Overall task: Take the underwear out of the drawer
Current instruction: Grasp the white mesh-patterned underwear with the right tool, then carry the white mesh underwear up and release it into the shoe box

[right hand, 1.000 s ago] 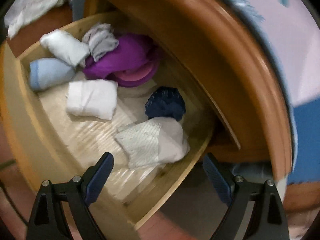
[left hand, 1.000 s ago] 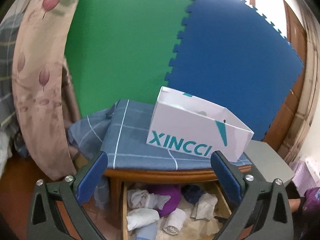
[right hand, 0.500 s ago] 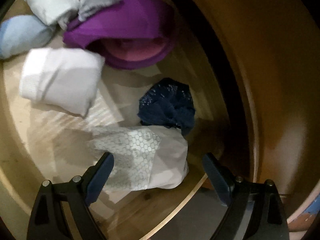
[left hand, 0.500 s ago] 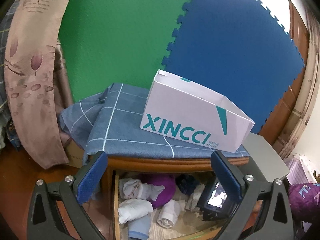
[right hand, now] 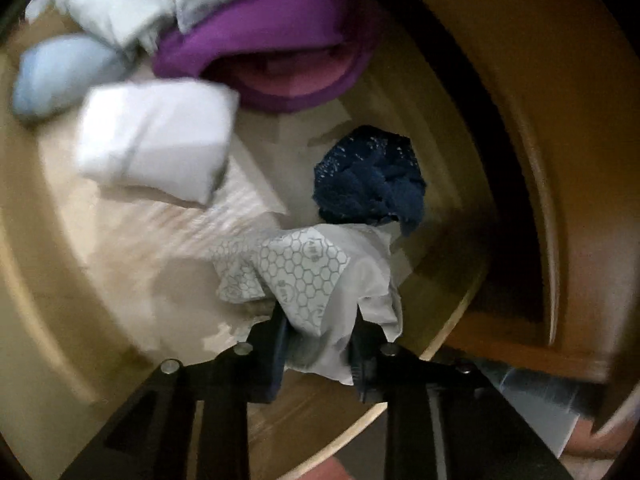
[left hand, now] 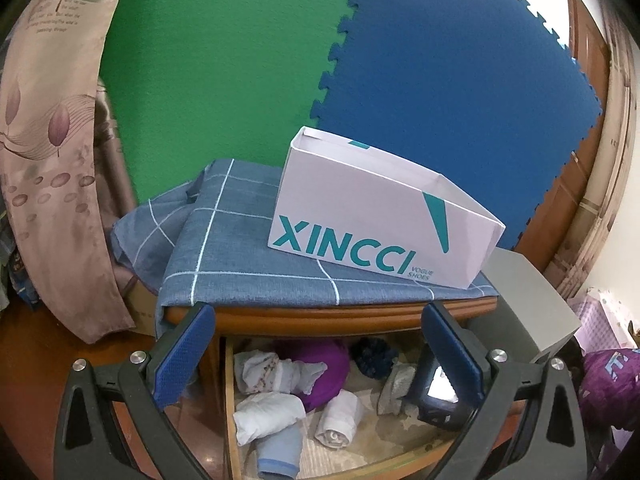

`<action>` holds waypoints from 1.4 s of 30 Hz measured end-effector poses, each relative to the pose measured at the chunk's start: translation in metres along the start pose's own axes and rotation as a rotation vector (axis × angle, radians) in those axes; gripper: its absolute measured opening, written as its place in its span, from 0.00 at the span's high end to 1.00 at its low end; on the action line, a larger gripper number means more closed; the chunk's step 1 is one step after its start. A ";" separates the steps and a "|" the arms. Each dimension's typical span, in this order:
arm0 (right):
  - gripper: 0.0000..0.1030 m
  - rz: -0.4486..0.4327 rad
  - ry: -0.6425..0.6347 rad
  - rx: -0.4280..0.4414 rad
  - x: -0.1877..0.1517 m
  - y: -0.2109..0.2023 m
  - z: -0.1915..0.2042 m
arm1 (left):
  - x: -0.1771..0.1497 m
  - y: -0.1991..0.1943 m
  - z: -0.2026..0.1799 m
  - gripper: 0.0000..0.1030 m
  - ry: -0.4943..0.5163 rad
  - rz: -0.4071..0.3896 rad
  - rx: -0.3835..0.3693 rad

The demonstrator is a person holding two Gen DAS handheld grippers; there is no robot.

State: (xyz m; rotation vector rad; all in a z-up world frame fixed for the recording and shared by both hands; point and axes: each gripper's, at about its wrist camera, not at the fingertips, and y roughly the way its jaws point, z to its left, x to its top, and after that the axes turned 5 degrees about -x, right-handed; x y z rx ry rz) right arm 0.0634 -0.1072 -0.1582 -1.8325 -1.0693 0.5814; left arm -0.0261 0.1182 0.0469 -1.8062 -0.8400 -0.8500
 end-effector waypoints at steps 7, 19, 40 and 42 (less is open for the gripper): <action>0.76 -0.096 0.157 0.098 -0.013 -0.057 -0.029 | -0.001 0.003 0.007 0.01 -0.048 0.019 -0.004; 0.76 -0.319 0.424 0.243 -0.063 -0.189 -0.076 | -0.002 0.003 0.011 0.01 -0.066 0.023 0.003; 0.76 -0.475 0.669 0.151 0.058 -0.269 -0.281 | -0.002 -0.001 0.013 0.01 -0.078 0.024 -0.014; 0.76 -0.418 0.681 0.145 0.073 -0.240 -0.287 | -0.001 -0.001 0.012 0.01 -0.066 0.025 -0.015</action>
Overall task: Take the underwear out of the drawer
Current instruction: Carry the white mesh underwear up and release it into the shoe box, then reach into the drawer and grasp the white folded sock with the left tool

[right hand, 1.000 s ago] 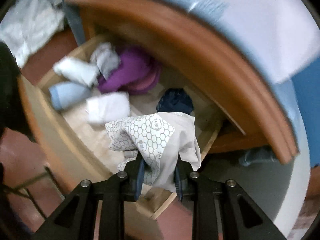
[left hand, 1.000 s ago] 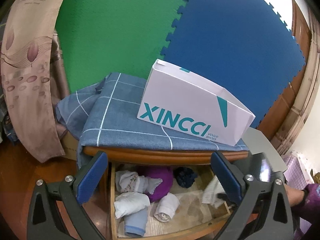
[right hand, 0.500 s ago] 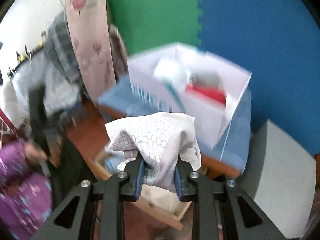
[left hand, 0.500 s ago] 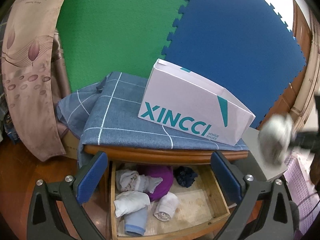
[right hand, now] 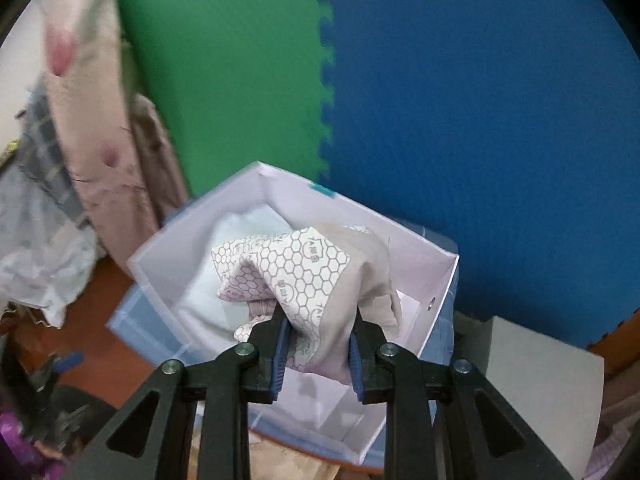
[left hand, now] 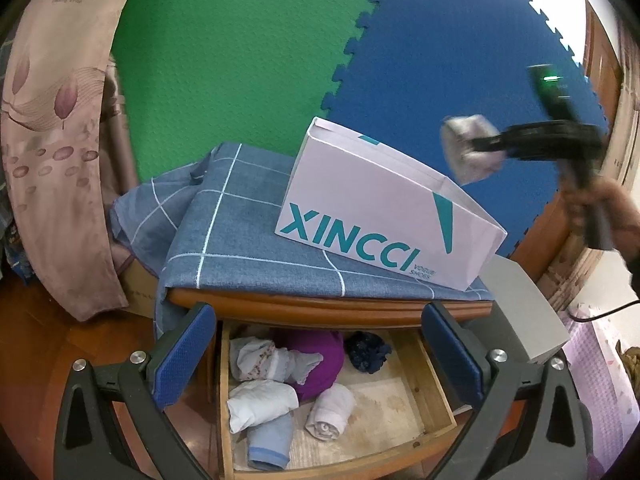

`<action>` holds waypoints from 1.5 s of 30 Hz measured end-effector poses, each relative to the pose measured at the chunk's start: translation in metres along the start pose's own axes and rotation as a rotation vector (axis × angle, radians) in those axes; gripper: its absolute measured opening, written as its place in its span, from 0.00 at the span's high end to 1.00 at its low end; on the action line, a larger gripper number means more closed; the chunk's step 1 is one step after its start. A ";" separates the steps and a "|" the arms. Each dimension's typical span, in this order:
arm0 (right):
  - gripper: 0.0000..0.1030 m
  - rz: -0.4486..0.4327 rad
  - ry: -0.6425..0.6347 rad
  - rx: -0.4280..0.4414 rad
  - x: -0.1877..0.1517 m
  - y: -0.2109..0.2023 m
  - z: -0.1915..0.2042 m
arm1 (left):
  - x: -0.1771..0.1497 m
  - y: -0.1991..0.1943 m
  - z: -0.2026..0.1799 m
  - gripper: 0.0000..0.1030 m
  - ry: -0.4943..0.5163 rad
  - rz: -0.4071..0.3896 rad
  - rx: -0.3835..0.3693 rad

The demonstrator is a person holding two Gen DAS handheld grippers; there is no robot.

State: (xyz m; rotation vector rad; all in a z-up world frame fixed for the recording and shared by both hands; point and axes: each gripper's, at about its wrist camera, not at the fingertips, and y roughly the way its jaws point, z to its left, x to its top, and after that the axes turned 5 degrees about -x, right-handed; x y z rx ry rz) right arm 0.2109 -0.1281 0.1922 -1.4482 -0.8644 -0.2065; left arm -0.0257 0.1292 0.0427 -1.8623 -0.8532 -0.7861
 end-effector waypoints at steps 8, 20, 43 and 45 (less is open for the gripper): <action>0.76 0.130 0.064 -0.081 0.004 0.085 -0.024 | -0.003 0.003 -0.006 0.01 0.058 0.013 0.020; 0.64 0.072 0.155 -0.074 0.009 0.097 -0.034 | -0.002 0.007 0.006 0.01 0.008 0.042 0.026; 0.51 -0.186 0.509 0.224 -0.281 -0.024 -0.051 | -0.039 0.069 -0.026 0.01 0.305 0.424 0.081; 0.51 -0.187 0.525 0.242 -0.286 -0.024 -0.054 | -0.056 0.089 -0.038 0.01 0.408 0.510 0.084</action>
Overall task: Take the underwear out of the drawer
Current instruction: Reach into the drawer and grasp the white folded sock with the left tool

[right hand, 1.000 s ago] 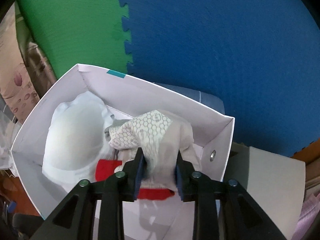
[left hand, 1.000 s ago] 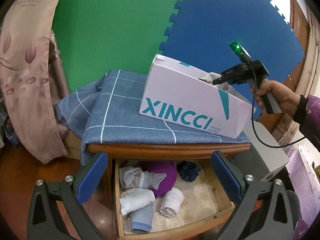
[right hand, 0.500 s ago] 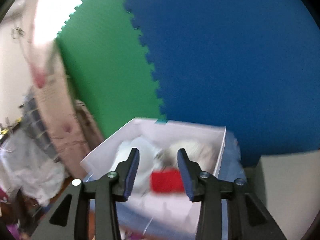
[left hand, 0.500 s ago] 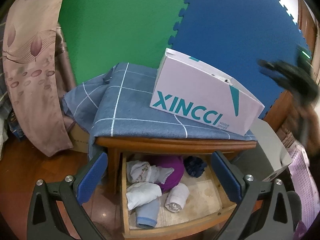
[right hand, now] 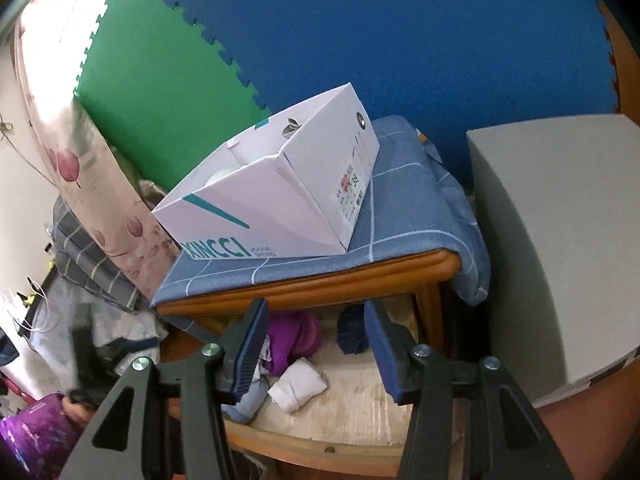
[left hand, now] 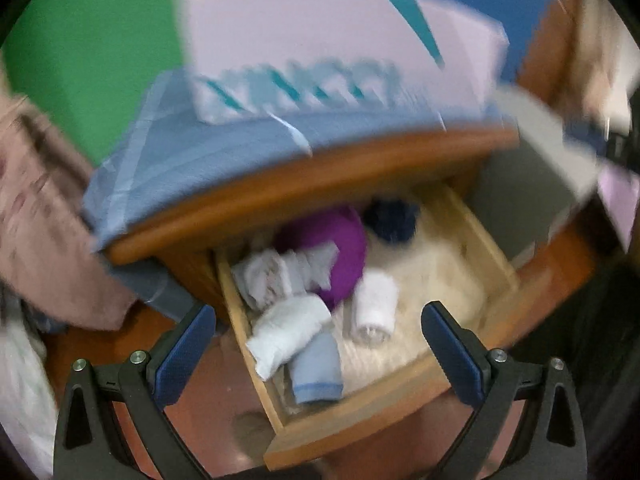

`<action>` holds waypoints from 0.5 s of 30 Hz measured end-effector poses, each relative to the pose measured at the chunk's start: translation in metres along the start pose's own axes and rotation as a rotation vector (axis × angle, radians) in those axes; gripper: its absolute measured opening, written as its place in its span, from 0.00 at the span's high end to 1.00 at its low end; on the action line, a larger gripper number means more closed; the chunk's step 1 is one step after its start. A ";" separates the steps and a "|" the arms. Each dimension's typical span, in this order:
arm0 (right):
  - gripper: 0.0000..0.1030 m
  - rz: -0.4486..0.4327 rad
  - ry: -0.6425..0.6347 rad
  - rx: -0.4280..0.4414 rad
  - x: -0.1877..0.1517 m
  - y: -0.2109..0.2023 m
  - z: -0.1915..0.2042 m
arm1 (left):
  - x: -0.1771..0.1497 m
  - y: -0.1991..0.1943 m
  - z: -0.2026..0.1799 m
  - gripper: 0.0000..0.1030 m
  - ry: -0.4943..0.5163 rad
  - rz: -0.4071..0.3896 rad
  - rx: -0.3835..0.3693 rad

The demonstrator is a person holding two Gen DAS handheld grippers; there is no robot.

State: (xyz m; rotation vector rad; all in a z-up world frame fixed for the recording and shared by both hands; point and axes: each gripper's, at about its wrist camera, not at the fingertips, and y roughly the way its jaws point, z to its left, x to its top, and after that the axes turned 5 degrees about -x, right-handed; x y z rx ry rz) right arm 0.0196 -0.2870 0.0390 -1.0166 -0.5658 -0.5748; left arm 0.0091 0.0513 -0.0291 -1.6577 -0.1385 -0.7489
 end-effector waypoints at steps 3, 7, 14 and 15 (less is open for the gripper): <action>0.51 0.006 0.012 0.022 -0.002 -0.002 -0.004 | -0.002 0.030 -0.017 0.11 0.128 0.084 0.026; 0.51 0.018 0.013 0.041 0.000 0.001 -0.001 | -0.008 0.078 -0.025 0.29 0.281 0.250 0.052; 0.51 0.040 0.058 0.079 0.001 0.005 -0.007 | -0.010 0.118 -0.010 0.44 0.353 0.374 0.055; 0.51 0.043 0.070 0.087 0.001 0.005 -0.008 | -0.008 0.120 -0.007 0.44 0.356 0.383 0.051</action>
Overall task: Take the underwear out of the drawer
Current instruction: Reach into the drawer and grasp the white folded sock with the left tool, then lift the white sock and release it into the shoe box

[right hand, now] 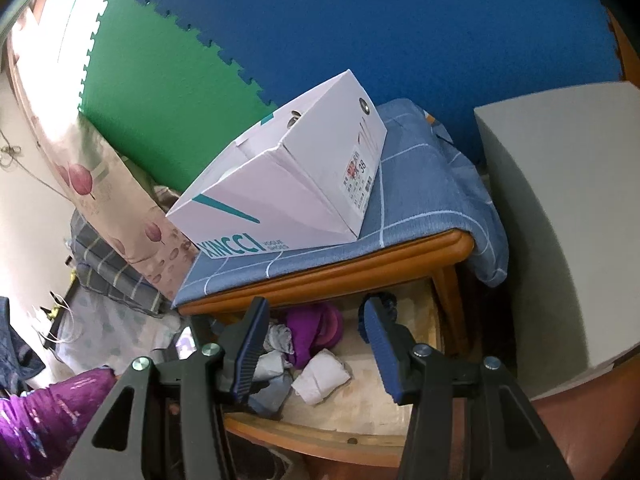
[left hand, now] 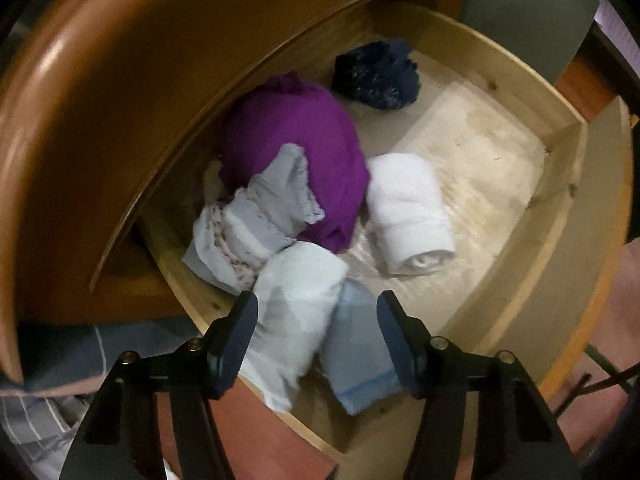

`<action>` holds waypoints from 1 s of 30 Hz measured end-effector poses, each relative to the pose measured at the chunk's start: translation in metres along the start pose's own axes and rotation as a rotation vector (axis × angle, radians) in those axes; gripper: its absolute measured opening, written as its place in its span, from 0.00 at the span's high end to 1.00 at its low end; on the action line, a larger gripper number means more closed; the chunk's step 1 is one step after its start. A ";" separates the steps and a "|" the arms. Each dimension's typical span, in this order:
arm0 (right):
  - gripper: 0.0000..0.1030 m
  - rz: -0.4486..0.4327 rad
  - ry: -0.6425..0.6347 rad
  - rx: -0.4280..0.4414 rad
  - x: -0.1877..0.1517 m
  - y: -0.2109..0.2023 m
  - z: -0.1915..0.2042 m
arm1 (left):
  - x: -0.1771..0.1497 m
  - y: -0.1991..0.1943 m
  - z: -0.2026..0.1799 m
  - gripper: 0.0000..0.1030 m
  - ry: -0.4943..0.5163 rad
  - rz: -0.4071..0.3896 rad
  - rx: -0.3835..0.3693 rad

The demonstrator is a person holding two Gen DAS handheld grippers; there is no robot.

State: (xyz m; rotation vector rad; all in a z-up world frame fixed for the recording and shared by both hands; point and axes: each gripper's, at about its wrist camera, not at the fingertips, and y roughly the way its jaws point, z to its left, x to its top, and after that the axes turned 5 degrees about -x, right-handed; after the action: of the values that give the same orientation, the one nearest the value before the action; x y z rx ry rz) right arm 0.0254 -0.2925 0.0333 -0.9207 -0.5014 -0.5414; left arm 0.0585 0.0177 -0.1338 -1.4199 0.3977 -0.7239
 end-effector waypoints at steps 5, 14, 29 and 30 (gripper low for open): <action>0.51 -0.005 0.046 0.028 0.001 -0.001 -0.007 | -0.001 0.016 0.014 0.44 0.039 0.066 0.019; 0.51 0.009 -0.056 -0.007 -0.002 0.006 0.012 | -0.006 0.035 0.023 0.58 0.071 0.096 -0.020; 0.51 0.007 -0.016 -0.022 0.000 0.006 0.004 | -0.014 -0.046 0.002 0.72 -0.025 -0.108 -0.054; 0.51 0.010 -0.008 -0.022 0.000 0.007 0.002 | -0.016 -0.058 -0.001 0.72 -0.038 -0.139 -0.060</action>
State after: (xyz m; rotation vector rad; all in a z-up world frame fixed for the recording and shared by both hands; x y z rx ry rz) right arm 0.0293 -0.2874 0.0306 -0.9458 -0.4990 -0.5355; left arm 0.0341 0.0281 -0.0798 -1.5270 0.2949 -0.8012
